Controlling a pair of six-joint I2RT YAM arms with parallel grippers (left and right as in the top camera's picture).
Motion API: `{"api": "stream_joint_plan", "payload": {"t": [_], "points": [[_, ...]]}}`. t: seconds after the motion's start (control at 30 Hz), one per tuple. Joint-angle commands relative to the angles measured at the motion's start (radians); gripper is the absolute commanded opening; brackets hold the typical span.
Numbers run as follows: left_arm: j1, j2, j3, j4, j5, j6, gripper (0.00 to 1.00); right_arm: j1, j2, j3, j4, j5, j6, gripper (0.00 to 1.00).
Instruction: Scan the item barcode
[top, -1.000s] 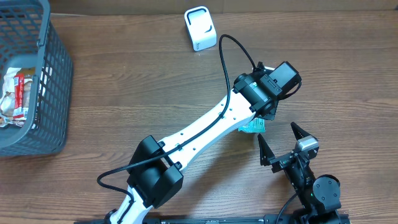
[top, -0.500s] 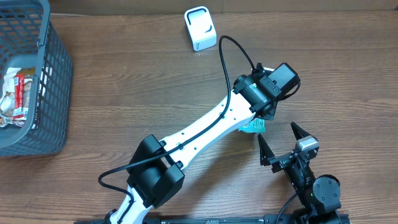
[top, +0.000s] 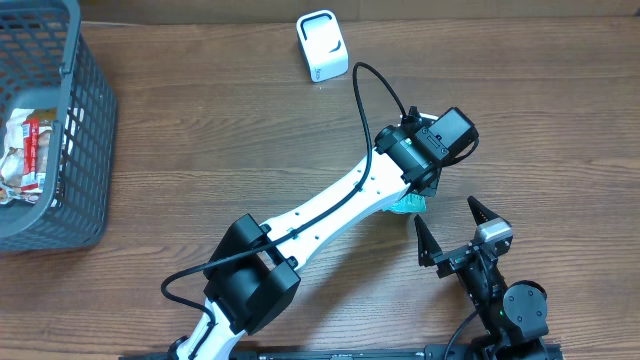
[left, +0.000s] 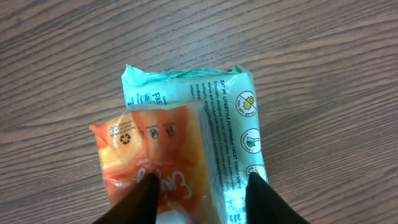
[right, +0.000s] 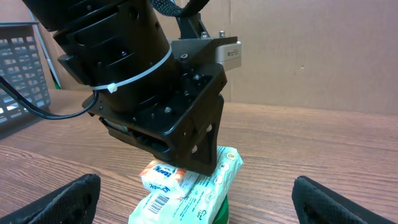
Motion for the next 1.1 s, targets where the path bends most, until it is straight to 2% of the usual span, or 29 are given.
{"api": "stream_joint_plan", "payload": {"t": [0.0, 0.23, 0.3, 0.33, 0.77, 1.07], "points": [[-0.005, -0.027, -0.027, 0.005, -0.002, -0.011, 0.36, -0.005, -0.008, -0.011, 0.004, -0.005, 0.004, 1.00], [-0.007, -0.027, -0.064, 0.018, -0.002, -0.010, 0.25, -0.005, -0.008, -0.011, 0.004, -0.005, 0.004, 1.00], [-0.007, -0.027, -0.064, 0.019, -0.003, -0.010, 0.15, -0.005, -0.008, -0.011, 0.004, -0.005, 0.004, 1.00], [-0.005, -0.028, -0.058, 0.023, -0.003, -0.010, 0.04, -0.005, -0.008, -0.011, 0.004, -0.005, 0.004, 1.00], [0.037, -0.049, -0.034, 0.007, 0.005, -0.010, 0.04, -0.005, -0.008, -0.011, 0.004, -0.005, 0.004, 1.00], [0.121, -0.127, -0.034, -0.012, 0.127, -0.010, 0.04, -0.005, -0.008, -0.011, 0.004, -0.005, 0.004, 1.00]]}}
